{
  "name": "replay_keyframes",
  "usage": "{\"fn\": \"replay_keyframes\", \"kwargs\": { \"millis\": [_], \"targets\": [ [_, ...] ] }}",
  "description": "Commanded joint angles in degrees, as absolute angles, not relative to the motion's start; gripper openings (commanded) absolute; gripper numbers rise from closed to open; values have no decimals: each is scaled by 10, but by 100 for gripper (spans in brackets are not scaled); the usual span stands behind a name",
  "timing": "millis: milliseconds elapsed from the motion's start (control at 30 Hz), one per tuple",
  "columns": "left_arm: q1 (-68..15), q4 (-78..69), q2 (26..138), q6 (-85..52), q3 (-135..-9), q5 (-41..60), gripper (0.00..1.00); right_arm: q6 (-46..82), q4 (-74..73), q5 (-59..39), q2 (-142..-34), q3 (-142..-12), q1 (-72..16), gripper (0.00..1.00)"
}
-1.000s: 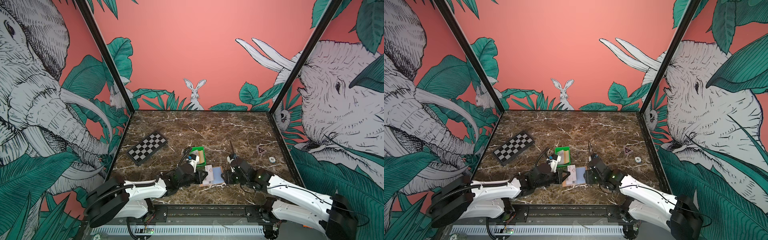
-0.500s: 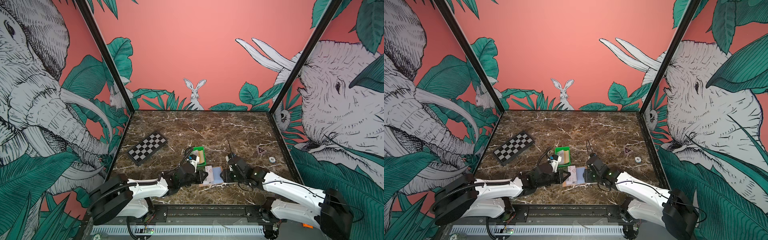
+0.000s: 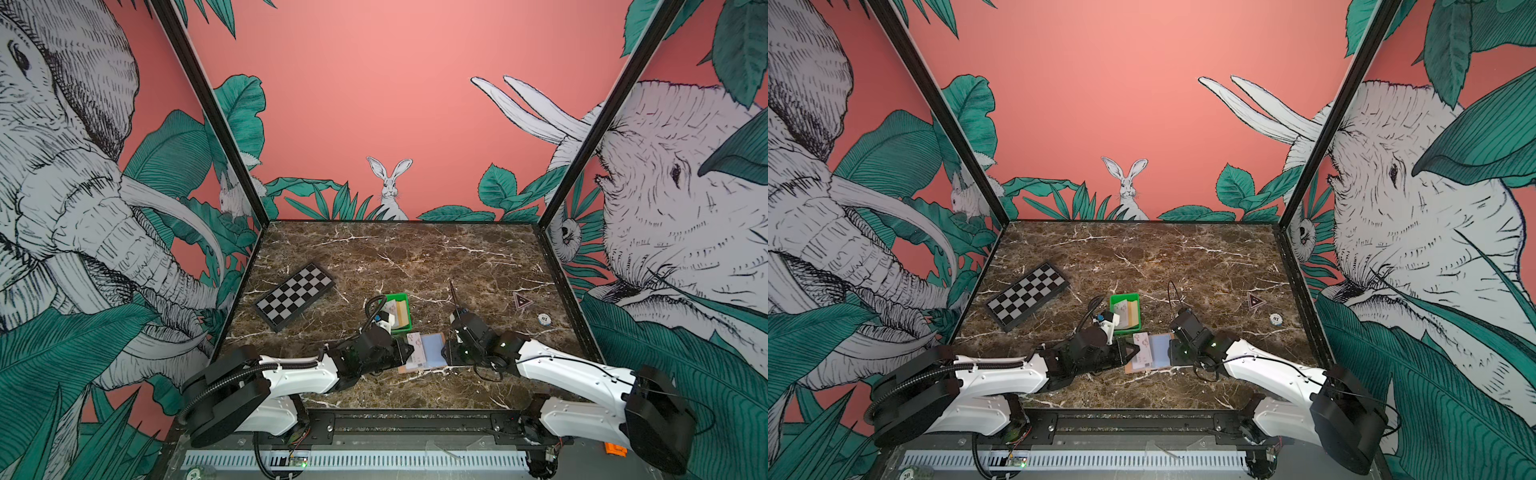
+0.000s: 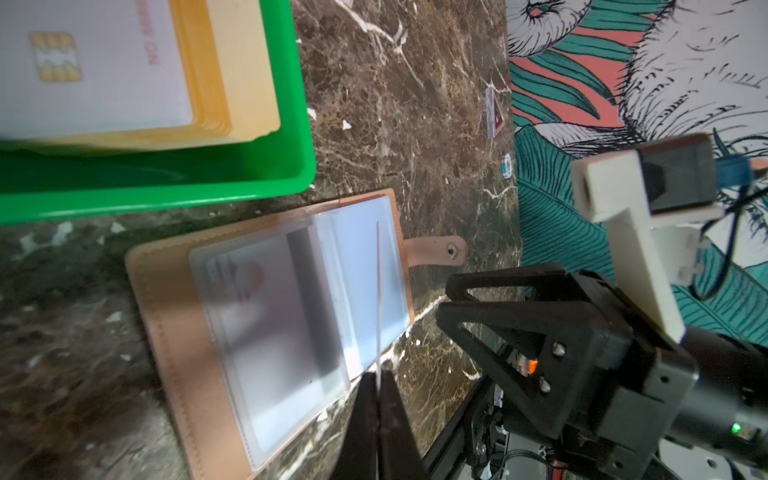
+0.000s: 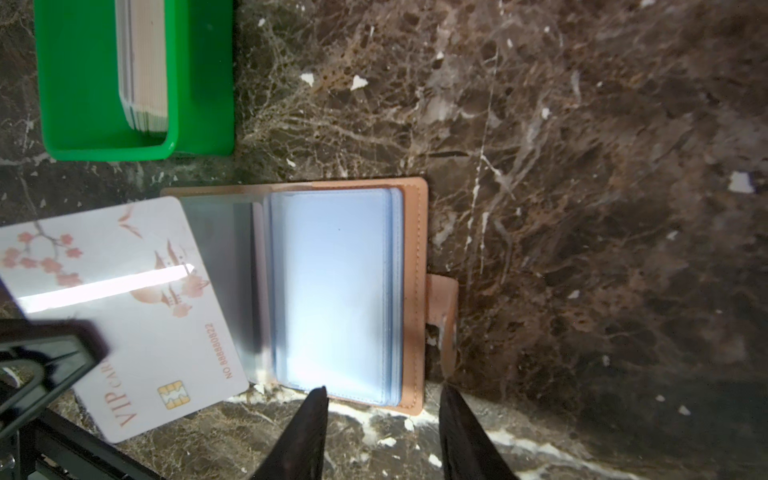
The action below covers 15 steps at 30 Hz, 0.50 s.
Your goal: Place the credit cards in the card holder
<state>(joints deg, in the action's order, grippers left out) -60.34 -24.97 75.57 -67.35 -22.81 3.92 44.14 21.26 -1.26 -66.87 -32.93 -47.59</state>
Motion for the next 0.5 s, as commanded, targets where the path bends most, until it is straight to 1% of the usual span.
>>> {"fn": "replay_keyframes", "kwargs": {
  "millis": [0, 267, 467],
  "targets": [
    [-600, -235, 762, -686, -244, 53, 0, 434, 213, 4, -671, -323, -474, 42],
    [-583, -224, 778, -680, -250, 80, 0, 432, 209, 5, -679, -316, -474, 41],
    [-574, -220, 786, -673, -253, 81, 0, 432, 205, 6, -689, -315, -473, 39]
  ]
}}
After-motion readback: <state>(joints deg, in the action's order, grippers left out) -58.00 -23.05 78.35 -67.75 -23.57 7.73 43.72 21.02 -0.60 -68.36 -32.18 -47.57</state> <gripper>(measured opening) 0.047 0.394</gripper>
